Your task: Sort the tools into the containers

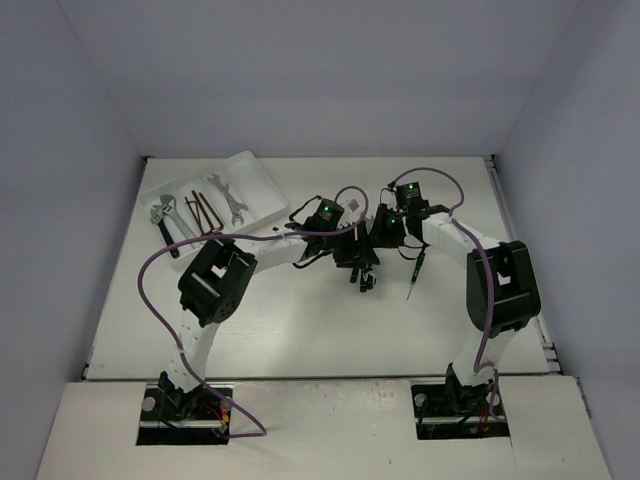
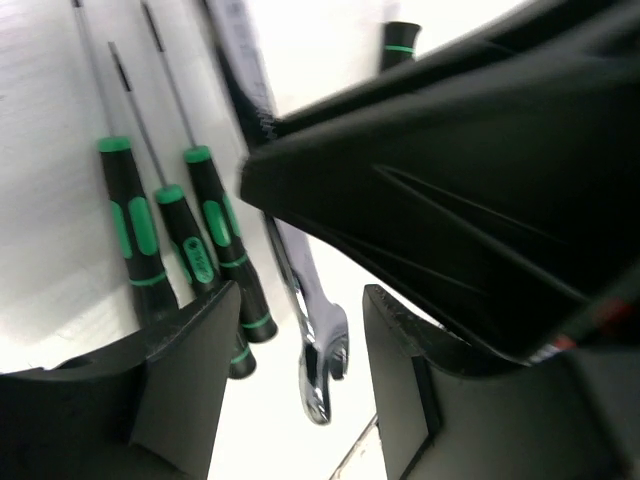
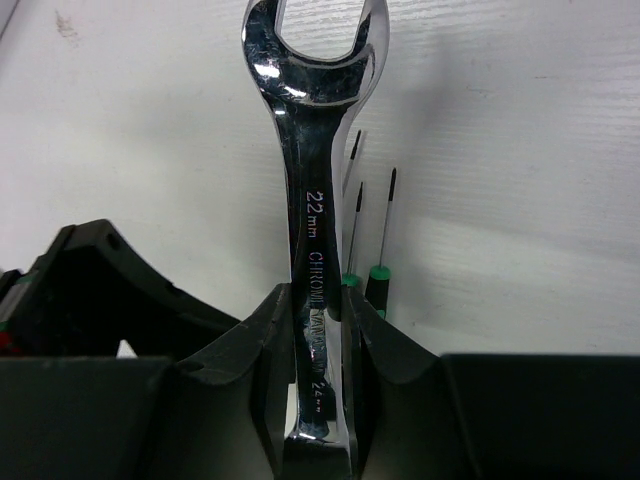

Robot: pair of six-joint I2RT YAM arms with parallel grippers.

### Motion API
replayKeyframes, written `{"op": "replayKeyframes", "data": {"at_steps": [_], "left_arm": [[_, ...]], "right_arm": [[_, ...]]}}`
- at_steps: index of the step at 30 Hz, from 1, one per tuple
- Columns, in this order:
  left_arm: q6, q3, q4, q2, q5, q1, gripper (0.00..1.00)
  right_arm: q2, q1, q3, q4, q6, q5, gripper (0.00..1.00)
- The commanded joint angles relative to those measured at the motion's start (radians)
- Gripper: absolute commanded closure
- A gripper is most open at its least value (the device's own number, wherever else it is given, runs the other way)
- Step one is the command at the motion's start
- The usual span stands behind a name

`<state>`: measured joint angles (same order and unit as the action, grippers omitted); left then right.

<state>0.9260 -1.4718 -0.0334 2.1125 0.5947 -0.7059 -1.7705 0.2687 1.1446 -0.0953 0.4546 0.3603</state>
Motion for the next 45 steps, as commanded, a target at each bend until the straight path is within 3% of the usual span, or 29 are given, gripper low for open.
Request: {"op": "replayKeyframes", "data": {"at_steps": [1,9,15,17,20,23,31,36,45], "left_arm": [[0.024,-0.060,-0.057,-0.023,-0.030,-0.001,0.57],[0.008,-0.059,-0.069,-0.040,-0.050,-0.003,1.00],[-0.012,-0.002,-0.089,-0.101,-0.067,0.000,1.00],[-0.023,0.021,-0.089,-0.131,-0.074,0.003,1.00],[-0.038,0.057,-0.089,-0.174,-0.093,0.011,1.00],[-0.047,0.087,-0.089,-0.222,-0.112,0.032,1.00],[-0.066,0.168,-0.061,-0.334,-0.144,0.150,1.00],[-0.177,0.144,0.115,-0.445,-0.228,0.288,1.00],[-0.261,-0.022,0.231,-0.288,-0.284,0.592,1.00]], "right_arm": [[0.103,-0.006,0.052,0.069,0.035,0.056,1.00],[0.129,-0.008,0.046,0.071,0.047,0.072,1.00],[0.164,-0.008,0.035,0.072,0.047,0.057,0.97],[0.194,-0.008,0.034,0.071,0.046,0.031,0.85],[0.228,-0.012,0.036,0.069,0.044,-0.006,0.55],[0.274,-0.036,0.038,0.066,0.060,-0.017,0.40],[0.400,-0.159,0.038,0.049,0.062,0.008,0.32],[0.460,-0.180,0.001,0.000,0.032,-0.014,0.31],[0.509,-0.181,-0.099,-0.009,0.013,0.023,0.31]]}}
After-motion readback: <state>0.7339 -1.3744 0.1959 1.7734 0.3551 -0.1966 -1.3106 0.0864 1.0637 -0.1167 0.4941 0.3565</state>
